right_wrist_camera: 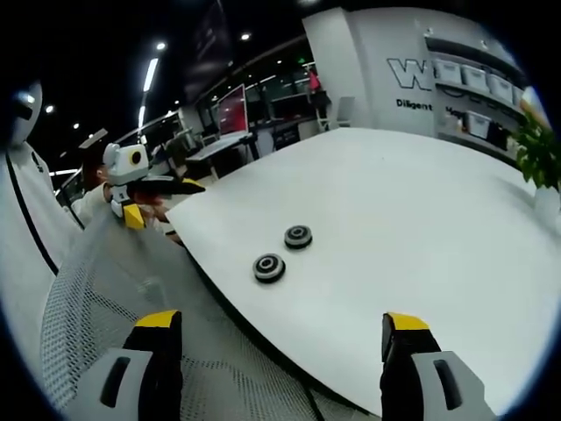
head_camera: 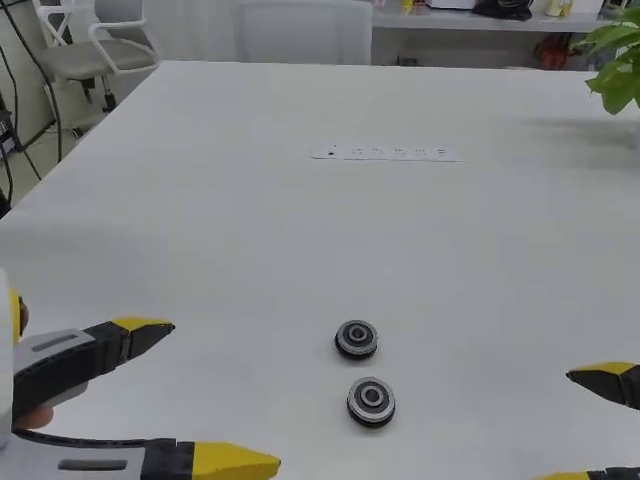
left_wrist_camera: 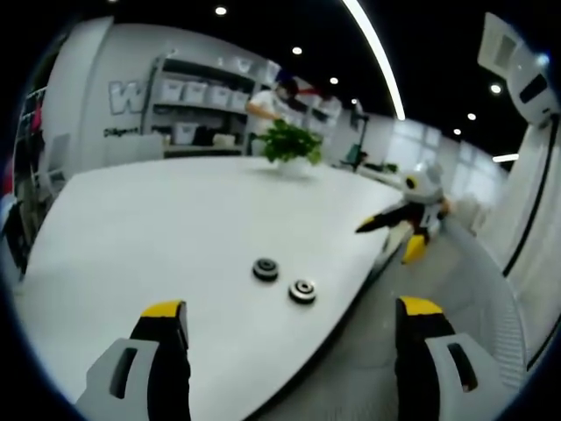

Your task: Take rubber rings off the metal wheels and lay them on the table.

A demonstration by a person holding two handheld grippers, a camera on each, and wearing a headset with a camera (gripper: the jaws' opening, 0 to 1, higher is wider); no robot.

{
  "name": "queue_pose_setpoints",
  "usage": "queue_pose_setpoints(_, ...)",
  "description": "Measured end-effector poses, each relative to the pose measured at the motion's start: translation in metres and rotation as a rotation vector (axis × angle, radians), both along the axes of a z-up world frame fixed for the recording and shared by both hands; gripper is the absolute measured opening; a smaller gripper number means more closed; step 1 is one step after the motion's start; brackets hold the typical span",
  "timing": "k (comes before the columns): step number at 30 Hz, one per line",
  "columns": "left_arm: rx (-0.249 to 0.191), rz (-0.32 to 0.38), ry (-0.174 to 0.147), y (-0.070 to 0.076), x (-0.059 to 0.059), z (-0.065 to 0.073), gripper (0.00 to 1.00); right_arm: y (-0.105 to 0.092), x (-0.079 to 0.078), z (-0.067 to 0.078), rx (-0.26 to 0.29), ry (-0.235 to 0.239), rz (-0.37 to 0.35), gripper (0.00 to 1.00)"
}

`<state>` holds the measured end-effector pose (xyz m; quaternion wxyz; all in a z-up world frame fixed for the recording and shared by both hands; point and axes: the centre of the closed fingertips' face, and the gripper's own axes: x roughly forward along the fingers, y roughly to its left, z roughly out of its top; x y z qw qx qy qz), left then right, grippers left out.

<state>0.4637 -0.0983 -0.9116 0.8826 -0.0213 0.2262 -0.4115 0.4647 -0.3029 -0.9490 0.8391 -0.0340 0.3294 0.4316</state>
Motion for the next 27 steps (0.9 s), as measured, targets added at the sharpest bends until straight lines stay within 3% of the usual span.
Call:
queue_pose_setpoints(12, 0.003, -0.016, 0.012, -0.0018, -0.0022, -0.0021, 0.98, -0.0015, 0.0018, 0.0007, 0.002, -0.004, -0.019, 0.94)
queue_pose_setpoints(16, -0.015, 0.006, -0.004, 0.0025, 0.0011, 0.0009, 0.97, 0.0009, -0.0007, -0.0011, -0.008, 0.0, -0.004, 0.94)
queue_pose_setpoints(19, -0.026, 0.009, 0.02, 0.0014, 0.0003, -0.0007, 0.98, -0.0014, 0.0001, -0.0013, -0.018, -0.004, -0.009, 0.94)
queue_pose_setpoints(22, -0.006, -0.014, 0.02, -0.001, -0.0017, -0.0028, 0.98, -0.0019, 0.0003, -0.0013, -0.016, -0.002, -0.017, 0.94)
queue_pose_setpoints(27, -0.022, -0.013, 0.028, -0.0012, -0.0021, -0.0024, 0.99, -0.0026, 0.0002, -0.0022, -0.025, -0.002, -0.019, 0.94)
